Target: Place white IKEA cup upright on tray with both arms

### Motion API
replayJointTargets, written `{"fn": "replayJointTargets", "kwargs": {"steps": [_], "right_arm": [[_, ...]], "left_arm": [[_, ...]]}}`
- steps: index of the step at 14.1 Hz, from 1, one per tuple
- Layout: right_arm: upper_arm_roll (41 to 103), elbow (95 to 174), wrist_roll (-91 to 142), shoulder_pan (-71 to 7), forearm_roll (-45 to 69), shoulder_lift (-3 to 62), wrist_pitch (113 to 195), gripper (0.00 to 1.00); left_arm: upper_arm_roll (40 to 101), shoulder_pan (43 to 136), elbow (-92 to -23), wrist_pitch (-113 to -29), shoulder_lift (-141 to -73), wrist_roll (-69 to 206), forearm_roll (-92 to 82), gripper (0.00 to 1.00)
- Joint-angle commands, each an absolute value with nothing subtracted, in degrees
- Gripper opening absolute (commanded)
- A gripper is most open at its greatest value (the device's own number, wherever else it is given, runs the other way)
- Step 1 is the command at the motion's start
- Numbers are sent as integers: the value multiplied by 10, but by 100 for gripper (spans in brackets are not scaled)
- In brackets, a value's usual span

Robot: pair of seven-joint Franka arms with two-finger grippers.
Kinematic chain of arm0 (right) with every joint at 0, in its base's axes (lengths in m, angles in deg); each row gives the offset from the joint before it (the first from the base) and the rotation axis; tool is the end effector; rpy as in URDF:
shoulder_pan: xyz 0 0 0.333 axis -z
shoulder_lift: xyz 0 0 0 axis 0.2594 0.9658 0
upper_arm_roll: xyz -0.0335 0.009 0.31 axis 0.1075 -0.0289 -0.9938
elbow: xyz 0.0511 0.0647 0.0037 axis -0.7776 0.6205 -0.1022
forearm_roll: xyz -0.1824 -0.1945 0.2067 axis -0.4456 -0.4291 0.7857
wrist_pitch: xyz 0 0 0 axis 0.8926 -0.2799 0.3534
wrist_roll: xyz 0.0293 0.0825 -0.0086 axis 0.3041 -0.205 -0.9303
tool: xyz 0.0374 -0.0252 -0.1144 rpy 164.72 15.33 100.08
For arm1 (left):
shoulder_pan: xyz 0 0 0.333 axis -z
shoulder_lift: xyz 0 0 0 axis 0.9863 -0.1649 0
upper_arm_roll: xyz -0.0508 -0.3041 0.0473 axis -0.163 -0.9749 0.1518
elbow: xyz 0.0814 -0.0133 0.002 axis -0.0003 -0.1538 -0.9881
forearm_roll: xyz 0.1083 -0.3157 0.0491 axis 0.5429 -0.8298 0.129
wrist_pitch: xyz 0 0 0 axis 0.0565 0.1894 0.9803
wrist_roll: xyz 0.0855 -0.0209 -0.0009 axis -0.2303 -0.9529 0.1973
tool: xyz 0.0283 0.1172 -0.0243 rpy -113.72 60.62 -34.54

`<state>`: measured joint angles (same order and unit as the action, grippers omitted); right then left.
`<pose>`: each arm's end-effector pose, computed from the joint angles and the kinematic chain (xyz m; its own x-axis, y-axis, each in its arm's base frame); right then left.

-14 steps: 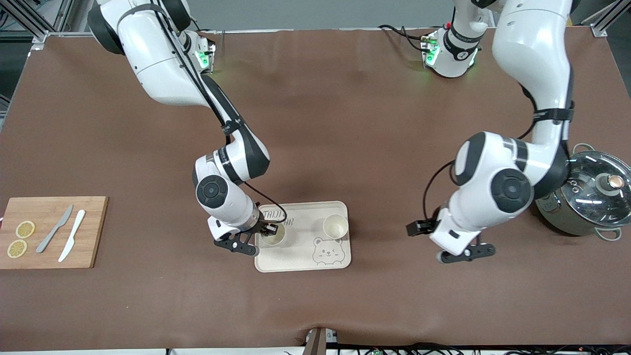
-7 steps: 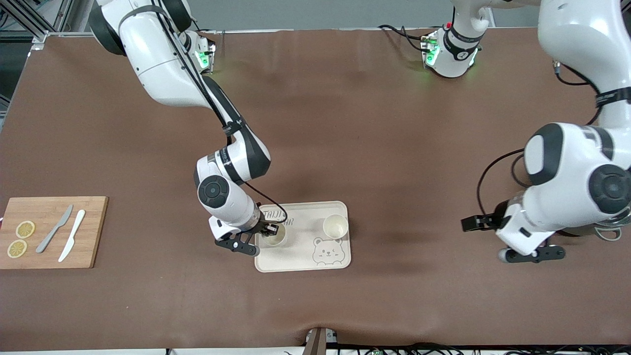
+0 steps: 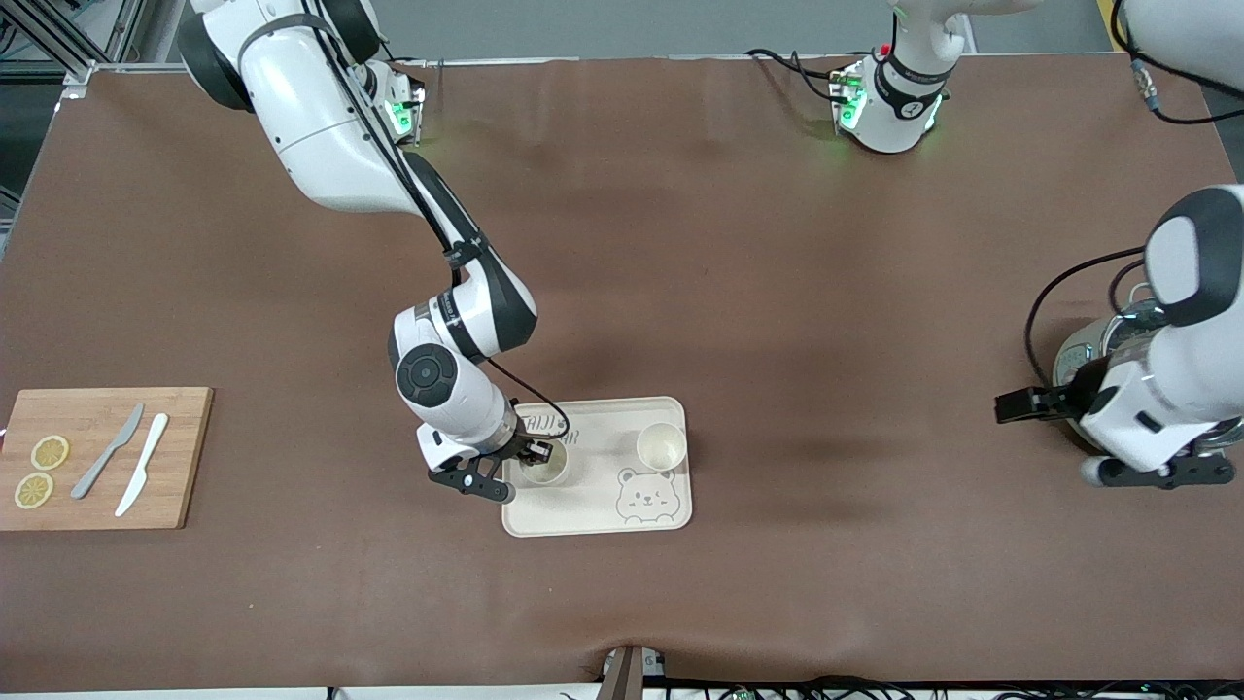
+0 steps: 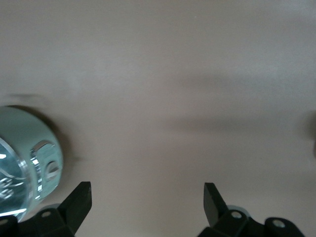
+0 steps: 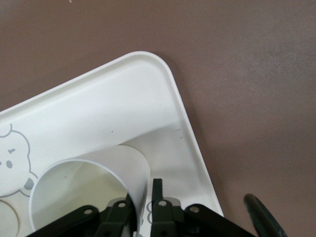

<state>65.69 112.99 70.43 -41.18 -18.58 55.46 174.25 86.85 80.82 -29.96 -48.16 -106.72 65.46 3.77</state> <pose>0.6294 0.3213 0.2370 0.9514 -0.3049 0.0436 -0.2933 -0.9401 -0.1737 0.6244 -0.0185 0.4897 0.9981 0.0250 -0.0569 0.0257 -0.9996 0.0107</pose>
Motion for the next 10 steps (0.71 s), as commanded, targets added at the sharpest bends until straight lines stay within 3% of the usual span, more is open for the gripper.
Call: {"fn": "replayJointTargets", "kwargs": {"steps": [1,6,10], "right_arm": [[661,1127,720,-416,-194,557,1747,100],[660,1122,714,-410,-193,545,1736,100],[661,1120,708,-402,-194,487,1640,100]], "left_arm": [[863,800,-325,-444,-1009,646,48,100],[864,799,-326,-390,-957,647,47,100],[864,799,-324,-352,-922,645,47,100]]}}
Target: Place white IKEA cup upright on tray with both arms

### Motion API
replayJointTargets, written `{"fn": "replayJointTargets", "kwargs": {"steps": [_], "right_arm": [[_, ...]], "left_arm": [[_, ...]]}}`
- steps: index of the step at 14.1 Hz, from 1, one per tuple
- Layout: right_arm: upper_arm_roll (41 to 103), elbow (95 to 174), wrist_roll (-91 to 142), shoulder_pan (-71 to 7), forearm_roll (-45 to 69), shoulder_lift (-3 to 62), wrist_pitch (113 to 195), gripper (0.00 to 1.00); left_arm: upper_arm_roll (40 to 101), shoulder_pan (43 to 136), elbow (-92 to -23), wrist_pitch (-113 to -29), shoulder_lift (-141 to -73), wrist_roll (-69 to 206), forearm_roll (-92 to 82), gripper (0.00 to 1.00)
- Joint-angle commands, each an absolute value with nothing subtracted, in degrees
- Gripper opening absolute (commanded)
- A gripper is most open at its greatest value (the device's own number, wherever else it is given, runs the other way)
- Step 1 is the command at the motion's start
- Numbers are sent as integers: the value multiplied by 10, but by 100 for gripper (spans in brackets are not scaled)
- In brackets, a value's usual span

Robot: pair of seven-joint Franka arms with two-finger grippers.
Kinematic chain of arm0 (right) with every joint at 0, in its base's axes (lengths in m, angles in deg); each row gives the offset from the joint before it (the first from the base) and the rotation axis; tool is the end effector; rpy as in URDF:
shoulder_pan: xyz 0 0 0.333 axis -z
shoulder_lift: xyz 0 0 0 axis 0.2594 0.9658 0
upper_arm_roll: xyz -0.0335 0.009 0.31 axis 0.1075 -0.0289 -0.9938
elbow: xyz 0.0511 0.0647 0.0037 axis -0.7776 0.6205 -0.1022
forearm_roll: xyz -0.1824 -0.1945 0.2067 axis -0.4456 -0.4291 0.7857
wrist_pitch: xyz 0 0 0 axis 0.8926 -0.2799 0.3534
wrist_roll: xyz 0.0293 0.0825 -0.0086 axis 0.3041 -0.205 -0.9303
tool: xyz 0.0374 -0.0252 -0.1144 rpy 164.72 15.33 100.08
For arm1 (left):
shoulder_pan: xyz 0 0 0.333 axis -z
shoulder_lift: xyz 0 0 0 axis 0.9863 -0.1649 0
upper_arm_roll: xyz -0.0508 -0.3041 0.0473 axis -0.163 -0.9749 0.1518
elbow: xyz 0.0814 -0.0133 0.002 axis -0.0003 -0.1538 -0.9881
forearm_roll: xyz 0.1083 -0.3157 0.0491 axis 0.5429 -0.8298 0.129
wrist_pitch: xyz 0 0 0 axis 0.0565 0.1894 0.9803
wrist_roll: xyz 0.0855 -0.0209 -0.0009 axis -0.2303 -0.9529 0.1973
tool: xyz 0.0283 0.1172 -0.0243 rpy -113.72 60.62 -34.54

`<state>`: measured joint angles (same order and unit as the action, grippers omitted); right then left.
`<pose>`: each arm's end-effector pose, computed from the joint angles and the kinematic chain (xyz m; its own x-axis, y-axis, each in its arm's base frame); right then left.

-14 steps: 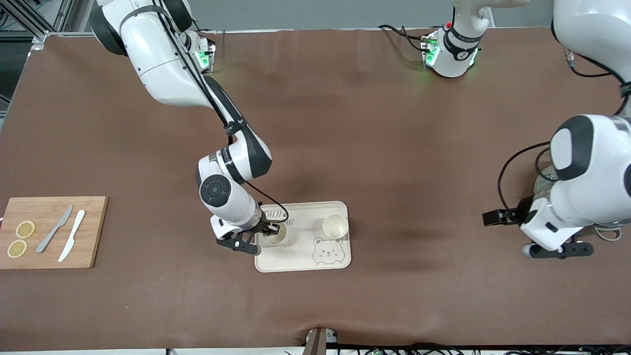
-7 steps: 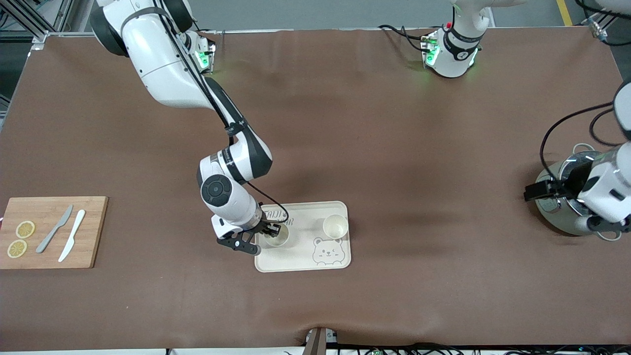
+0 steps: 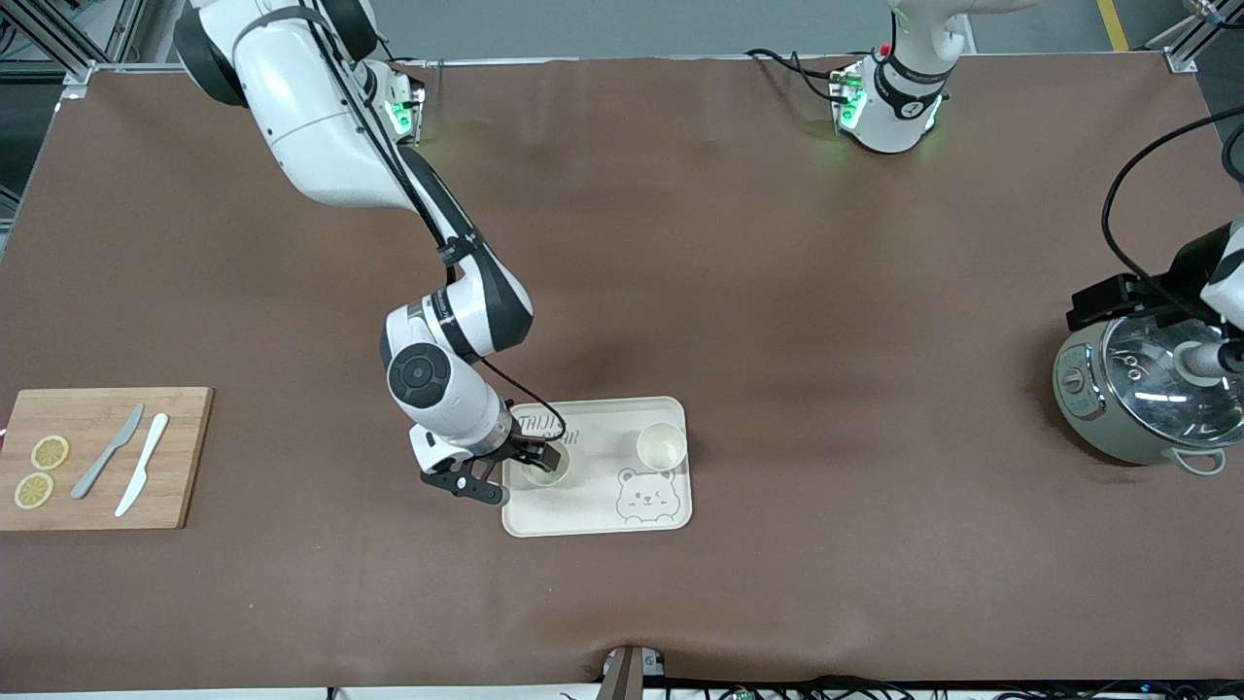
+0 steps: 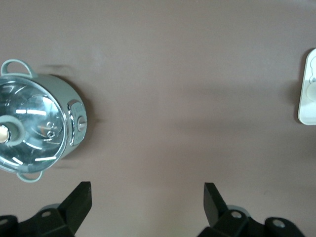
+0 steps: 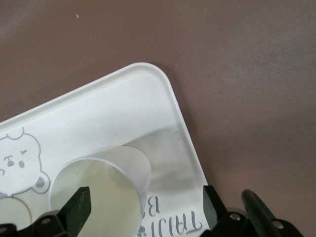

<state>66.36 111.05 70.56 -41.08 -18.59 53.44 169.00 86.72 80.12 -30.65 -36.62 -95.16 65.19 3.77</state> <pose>0.6326 0.3163 0.2666 0.9513 -0.3068 0.0296 -0.2987 -0.9414 -0.1568 0.5562 -0.0119 0.5880 0.9973 0.0283 -0.0683 0.0287 -0.9996 0.0052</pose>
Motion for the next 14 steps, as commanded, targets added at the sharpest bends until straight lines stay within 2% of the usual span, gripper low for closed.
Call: {"fn": "replayJointTargets", "kwargs": {"steps": [1,8,10,12,14], "right_arm": [[661,1121,707,-397,-194,461,1605,100],[660,1136,665,-369,-192,230,1309,100],[660,1190,577,-319,-192,142,1270,100],[661,1288,498,-264,-192,36,1272,100],[661,1340,441,-224,-216,-21,1268,100]], "left_arm": [[864,798,-324,-350,-916,644,46,100],[862,781,-322,-350,-887,634,37,100],[859,781,-323,-350,-876,629,37,100],[859,781,-322,-350,-874,629,36,100],[859,781,-322,-350,-873,629,36,100]]}}
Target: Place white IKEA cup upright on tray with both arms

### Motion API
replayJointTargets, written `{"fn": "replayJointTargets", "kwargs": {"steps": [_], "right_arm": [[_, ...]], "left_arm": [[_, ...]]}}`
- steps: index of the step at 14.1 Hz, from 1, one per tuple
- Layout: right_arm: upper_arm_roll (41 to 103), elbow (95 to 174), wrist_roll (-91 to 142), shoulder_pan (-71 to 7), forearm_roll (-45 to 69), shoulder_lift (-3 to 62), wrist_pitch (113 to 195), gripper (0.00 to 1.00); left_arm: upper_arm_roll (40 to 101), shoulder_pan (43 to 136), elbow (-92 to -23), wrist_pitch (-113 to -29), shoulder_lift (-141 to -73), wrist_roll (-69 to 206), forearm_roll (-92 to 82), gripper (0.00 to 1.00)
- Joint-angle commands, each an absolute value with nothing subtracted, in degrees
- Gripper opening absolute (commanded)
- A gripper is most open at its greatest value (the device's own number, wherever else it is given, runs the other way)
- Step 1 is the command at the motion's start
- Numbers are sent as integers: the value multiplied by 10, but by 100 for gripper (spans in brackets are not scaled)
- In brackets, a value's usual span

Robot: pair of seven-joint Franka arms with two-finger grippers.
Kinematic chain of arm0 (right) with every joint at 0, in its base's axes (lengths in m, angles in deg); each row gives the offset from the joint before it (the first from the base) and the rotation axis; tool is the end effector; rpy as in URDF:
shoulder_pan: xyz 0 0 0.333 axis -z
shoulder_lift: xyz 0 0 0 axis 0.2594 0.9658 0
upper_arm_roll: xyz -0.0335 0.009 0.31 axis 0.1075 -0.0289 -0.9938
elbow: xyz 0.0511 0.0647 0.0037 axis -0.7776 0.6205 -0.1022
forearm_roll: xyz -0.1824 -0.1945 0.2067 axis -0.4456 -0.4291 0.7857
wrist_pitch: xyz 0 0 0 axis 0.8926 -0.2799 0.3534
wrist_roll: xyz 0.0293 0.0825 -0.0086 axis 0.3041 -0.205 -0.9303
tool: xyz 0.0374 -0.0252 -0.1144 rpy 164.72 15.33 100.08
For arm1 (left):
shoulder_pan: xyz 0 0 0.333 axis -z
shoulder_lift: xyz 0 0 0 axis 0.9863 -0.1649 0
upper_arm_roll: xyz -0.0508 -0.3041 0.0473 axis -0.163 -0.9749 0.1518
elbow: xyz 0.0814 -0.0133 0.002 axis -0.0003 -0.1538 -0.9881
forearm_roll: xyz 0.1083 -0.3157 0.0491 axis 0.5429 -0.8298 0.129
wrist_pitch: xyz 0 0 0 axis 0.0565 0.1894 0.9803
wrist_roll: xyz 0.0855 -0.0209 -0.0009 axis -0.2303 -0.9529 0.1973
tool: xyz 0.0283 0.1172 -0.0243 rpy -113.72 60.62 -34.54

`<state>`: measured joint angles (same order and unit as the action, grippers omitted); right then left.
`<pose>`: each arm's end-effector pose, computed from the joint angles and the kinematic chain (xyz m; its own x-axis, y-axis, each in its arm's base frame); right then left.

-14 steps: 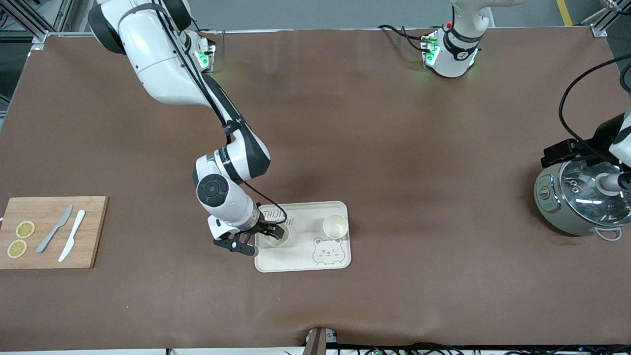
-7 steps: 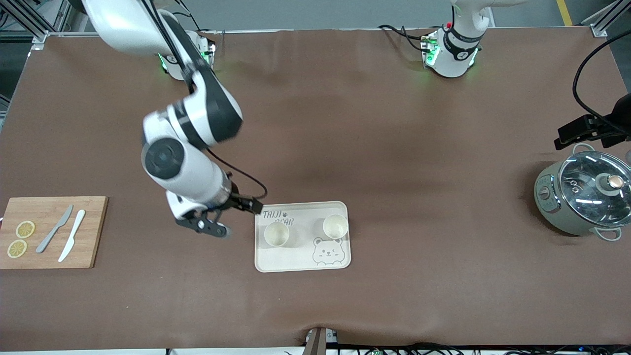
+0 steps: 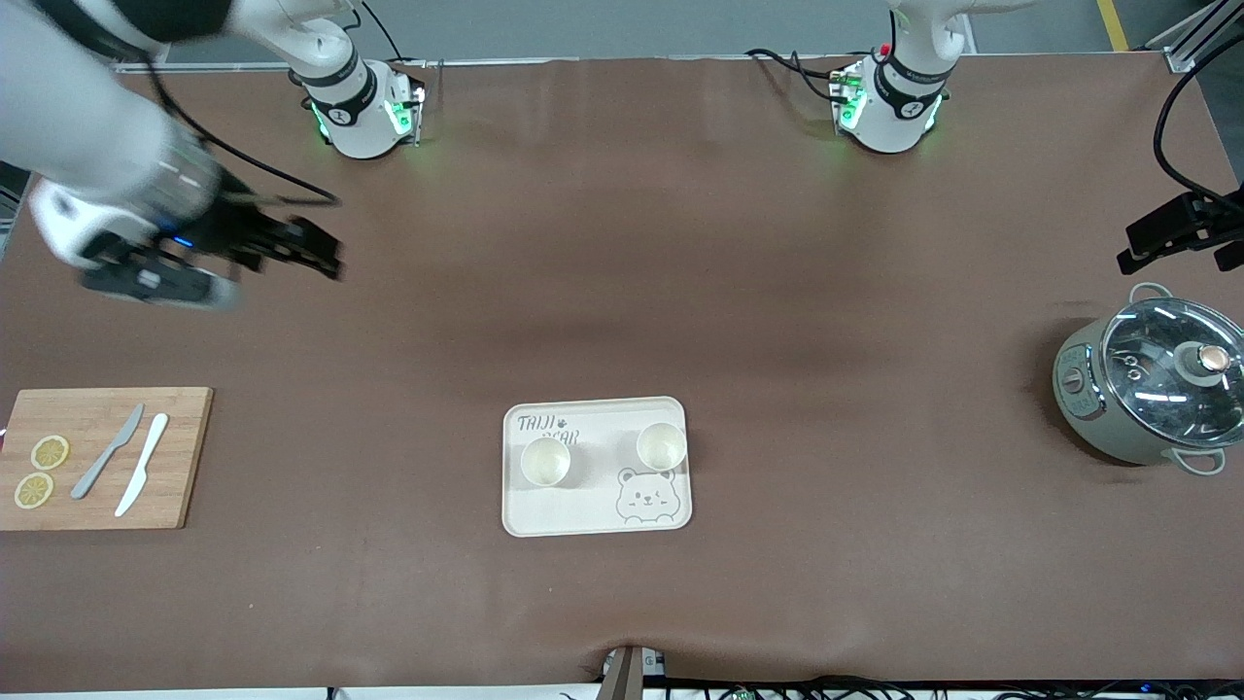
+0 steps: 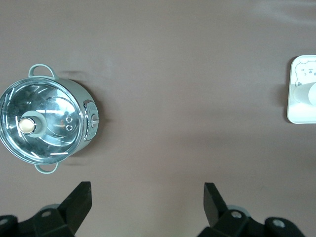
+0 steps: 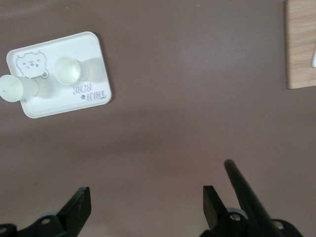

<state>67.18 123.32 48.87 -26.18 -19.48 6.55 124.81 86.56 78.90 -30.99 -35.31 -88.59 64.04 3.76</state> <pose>0.4801 0.1027 0.6118 0.9897 -0.1251 -0.0689 -0.1308 -0.9878 -0.0844 0.5209 -0.0024 0.6455 0.9995 0.0266 0.0176 0.0265 -0.9996 0.0063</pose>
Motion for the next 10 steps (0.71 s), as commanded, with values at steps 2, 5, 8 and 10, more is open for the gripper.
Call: {"fn": "replayJointTargets", "kwargs": {"steps": [2,5,8,10], "right_arm": [[662,1349,365,-175,-247,-35,1269,100],[668,1345,280,-105,-245,-30,1301,100],[669,1343,279,-93,-248,-14,1304,100],[668,1342,281,-96,-248,-4,1304,100]], "left_arm": [[858,781,-322,-350,-872,629,36,100],[858,782,-322,-350,-872,630,36,100],[858,782,-322,-350,-872,628,37,100],[857,782,-322,-350,-872,628,37,100]]}}
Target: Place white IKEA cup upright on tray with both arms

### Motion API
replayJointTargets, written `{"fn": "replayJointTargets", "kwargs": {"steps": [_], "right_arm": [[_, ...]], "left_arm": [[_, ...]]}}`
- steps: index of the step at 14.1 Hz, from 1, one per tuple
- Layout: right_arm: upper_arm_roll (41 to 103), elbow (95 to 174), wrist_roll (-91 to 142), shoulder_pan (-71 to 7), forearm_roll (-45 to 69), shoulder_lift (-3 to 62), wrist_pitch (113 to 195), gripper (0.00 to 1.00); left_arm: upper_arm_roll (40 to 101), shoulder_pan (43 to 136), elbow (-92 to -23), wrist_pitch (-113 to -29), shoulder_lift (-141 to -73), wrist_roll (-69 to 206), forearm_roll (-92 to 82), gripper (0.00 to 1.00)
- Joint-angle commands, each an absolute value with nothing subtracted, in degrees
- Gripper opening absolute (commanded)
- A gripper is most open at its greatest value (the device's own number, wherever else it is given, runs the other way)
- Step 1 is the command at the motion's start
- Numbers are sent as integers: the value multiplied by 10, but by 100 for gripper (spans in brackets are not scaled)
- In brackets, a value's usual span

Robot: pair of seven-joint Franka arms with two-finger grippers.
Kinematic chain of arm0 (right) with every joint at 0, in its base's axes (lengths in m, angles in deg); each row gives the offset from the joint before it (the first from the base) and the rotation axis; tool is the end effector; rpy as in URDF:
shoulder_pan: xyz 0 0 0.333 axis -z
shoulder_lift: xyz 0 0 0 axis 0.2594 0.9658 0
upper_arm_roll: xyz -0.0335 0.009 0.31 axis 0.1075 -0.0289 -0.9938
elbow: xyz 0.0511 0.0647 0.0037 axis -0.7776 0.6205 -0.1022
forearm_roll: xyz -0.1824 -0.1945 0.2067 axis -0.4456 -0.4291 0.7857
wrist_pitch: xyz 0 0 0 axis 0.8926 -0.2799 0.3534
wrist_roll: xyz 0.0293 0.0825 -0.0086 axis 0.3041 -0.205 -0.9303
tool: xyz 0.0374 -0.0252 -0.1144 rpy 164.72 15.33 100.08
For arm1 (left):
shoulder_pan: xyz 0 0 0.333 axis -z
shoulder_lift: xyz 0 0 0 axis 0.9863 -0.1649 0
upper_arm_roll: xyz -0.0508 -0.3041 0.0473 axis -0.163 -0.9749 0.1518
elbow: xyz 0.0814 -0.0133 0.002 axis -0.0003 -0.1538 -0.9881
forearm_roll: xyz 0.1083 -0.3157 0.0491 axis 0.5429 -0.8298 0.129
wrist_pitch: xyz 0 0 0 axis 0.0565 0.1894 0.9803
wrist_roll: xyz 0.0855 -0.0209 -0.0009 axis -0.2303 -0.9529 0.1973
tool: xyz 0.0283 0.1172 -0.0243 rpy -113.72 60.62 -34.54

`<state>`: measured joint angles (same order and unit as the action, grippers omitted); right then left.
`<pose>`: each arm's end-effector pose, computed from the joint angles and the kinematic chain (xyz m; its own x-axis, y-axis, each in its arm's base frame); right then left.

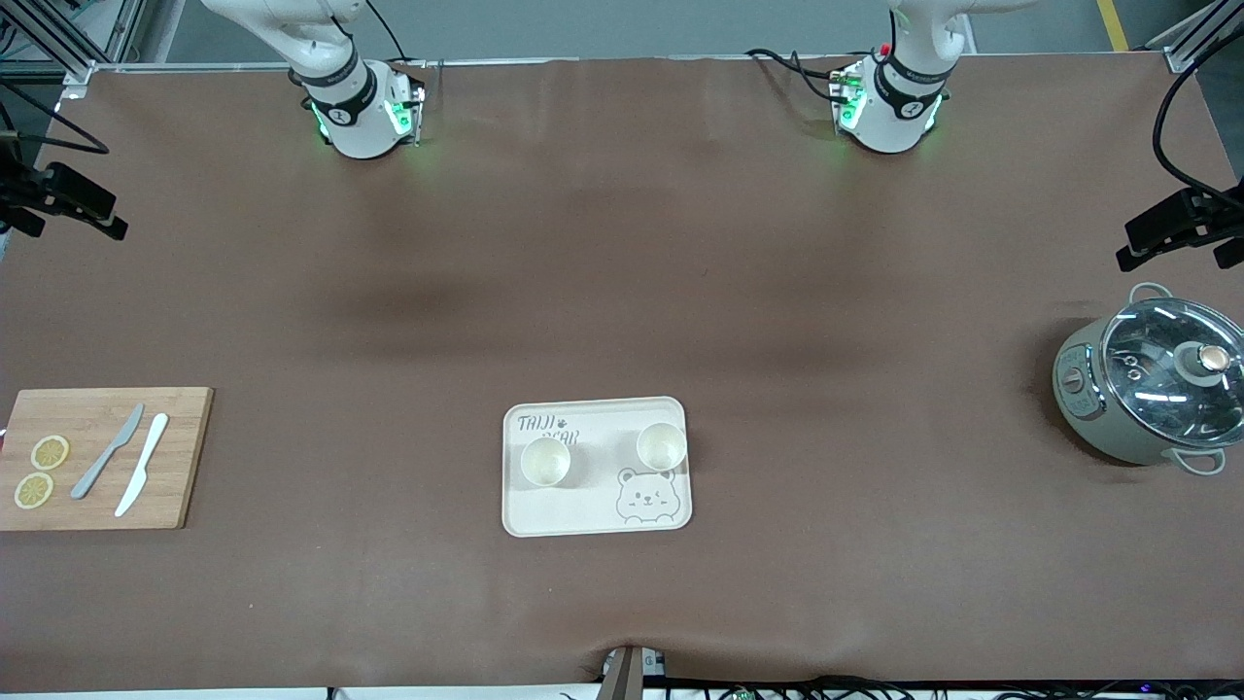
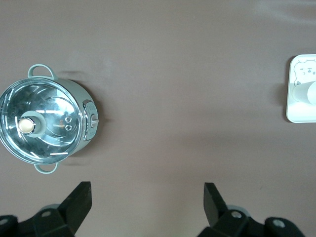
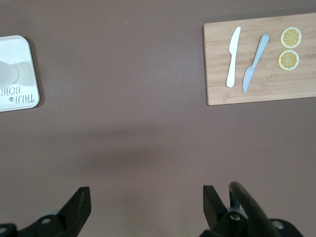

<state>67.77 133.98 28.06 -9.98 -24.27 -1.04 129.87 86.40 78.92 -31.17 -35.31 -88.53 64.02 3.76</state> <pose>0.4553 -0.0482 0.6049 0.9980 -0.0639 -0.0038 -0.0639 -0.9977 -0.0213 0.5206 -0.0039 0.6448 0.9996 0.0231 0.0155 0.0230 -0.9997 0.0065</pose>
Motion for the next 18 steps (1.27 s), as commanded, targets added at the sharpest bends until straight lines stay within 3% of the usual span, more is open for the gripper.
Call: {"fn": "replayJointTargets", "kwargs": {"steps": [1,18], "right_arm": [[668,1342,283,-98,-248,-4,1302,100],[667,1317,278,-101,-244,12,1300,100]], "left_arm": [[857,782,-322,-350,-872,628,37,100],[858,781,-322,-350,-872,620,37,100]]}}
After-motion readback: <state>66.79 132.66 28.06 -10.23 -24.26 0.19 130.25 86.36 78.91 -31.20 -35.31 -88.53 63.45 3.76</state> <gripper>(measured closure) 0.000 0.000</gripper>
